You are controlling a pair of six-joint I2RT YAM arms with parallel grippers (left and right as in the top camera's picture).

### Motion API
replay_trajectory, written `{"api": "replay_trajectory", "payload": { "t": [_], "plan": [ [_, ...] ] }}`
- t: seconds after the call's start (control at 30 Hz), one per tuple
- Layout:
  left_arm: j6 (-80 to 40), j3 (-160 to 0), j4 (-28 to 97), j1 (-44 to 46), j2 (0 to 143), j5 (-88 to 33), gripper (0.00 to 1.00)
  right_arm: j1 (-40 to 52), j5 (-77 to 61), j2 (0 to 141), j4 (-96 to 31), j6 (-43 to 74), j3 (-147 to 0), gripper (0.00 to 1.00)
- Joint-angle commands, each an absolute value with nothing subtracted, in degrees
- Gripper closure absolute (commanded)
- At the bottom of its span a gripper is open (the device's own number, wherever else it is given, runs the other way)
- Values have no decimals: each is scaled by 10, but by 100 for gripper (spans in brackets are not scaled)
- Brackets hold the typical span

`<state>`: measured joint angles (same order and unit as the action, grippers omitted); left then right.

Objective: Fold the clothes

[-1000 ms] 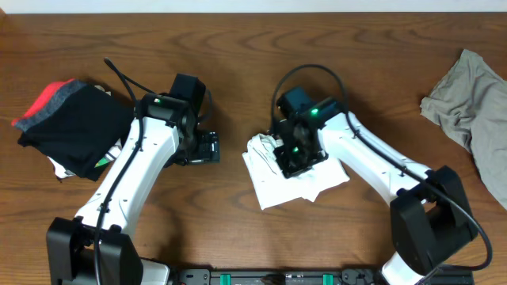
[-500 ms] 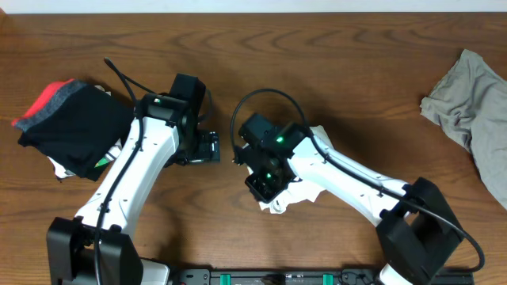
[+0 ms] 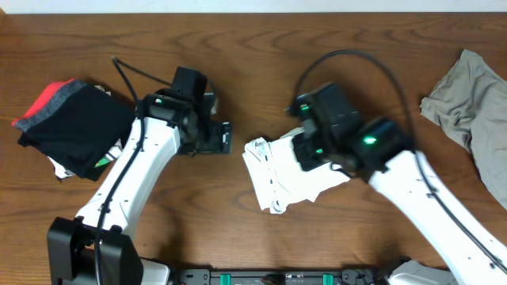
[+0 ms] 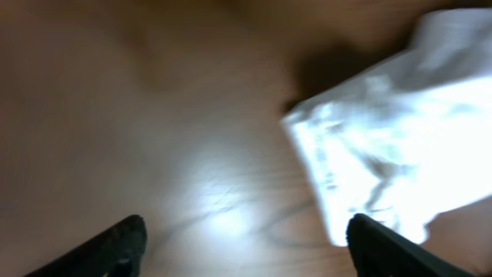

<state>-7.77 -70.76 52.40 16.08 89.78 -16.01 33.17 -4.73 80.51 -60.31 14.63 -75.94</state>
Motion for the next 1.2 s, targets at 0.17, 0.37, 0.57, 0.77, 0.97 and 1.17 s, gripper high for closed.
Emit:
{"api": "replay_trajectory", "payload": {
  "t": [0.17,0.37,0.57,0.77,0.97,1.17],
  "plan": [
    [49,-716,387,259,881,-225,24,278,-20,838,-674,239,-732,73],
    [62,-716,346,304,912,-187,27,278,-20,856,-653,286,-654,74],
    [62,-716,342,312,968,-188,30,278,-34,858,-576,309,-563,73],
    [62,-716,345,312,1036,-188,30,278,-35,859,-493,313,-498,71],
    [62,-716,412,312,1053,-159,31,277,-34,866,-405,313,-451,68],
    [54,-712,493,312,1053,-134,36,277,-23,892,-329,313,-437,67]
  ]
}}
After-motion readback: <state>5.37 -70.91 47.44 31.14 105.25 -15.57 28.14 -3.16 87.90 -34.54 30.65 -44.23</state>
